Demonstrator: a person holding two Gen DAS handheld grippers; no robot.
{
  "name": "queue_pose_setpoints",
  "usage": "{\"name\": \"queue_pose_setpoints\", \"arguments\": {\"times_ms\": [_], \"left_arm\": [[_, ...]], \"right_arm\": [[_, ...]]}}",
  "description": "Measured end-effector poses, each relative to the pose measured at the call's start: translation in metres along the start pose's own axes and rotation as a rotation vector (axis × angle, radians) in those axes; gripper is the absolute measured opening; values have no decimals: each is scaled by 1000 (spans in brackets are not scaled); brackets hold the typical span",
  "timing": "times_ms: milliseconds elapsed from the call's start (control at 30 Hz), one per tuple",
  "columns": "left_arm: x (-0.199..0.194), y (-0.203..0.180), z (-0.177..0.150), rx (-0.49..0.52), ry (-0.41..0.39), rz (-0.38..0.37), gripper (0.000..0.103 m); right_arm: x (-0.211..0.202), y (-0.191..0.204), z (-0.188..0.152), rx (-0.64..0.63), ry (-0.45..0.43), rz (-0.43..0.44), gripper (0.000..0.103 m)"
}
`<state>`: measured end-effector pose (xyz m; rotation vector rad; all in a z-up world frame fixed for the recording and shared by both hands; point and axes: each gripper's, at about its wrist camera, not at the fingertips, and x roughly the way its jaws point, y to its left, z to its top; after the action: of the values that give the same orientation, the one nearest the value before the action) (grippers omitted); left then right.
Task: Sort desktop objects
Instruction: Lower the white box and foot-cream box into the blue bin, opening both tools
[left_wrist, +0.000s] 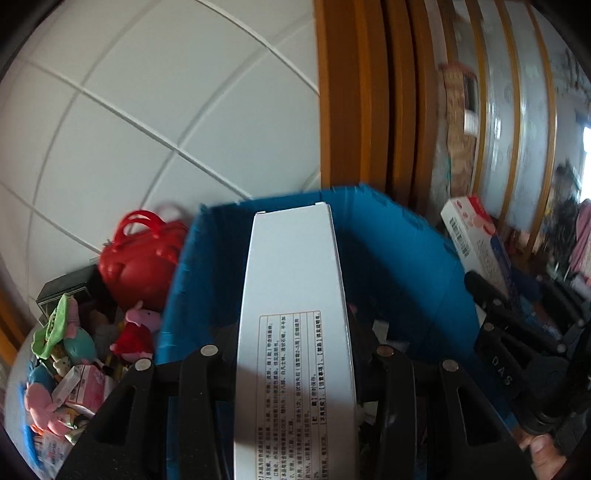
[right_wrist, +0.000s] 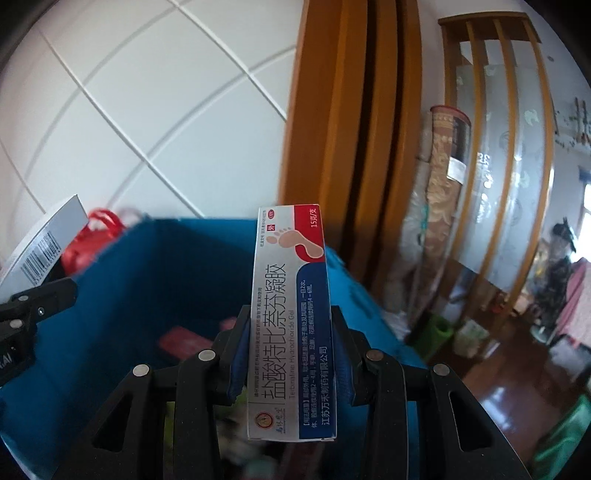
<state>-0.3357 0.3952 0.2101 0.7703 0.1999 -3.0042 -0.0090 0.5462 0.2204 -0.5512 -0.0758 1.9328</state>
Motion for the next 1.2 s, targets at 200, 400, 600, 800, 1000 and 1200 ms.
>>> {"name": "queue_pose_setpoints", "arguments": {"times_ms": [200, 400, 600, 800, 1000, 1200], "left_arm": [[48, -28, 3, 31, 174, -5, 42], [58, -33, -4, 23, 221, 2, 42], [59, -33, -9, 8, 234, 9, 42], [58, -25, -9, -27, 225, 23, 58], [54, -25, -9, -16, 202, 23, 62], [53, -24, -8, -23, 194, 23, 62]], "right_arm": [[37, -14, 0, -38, 149, 42, 38], [48, -12, -5, -53, 209, 15, 39], [49, -13, -5, -46, 216, 14, 39], [50, -11, -5, -53, 225, 12, 39], [48, -13, -5, -38, 214, -1, 40], [46, -16, -3, 1, 211, -14, 80]]}}
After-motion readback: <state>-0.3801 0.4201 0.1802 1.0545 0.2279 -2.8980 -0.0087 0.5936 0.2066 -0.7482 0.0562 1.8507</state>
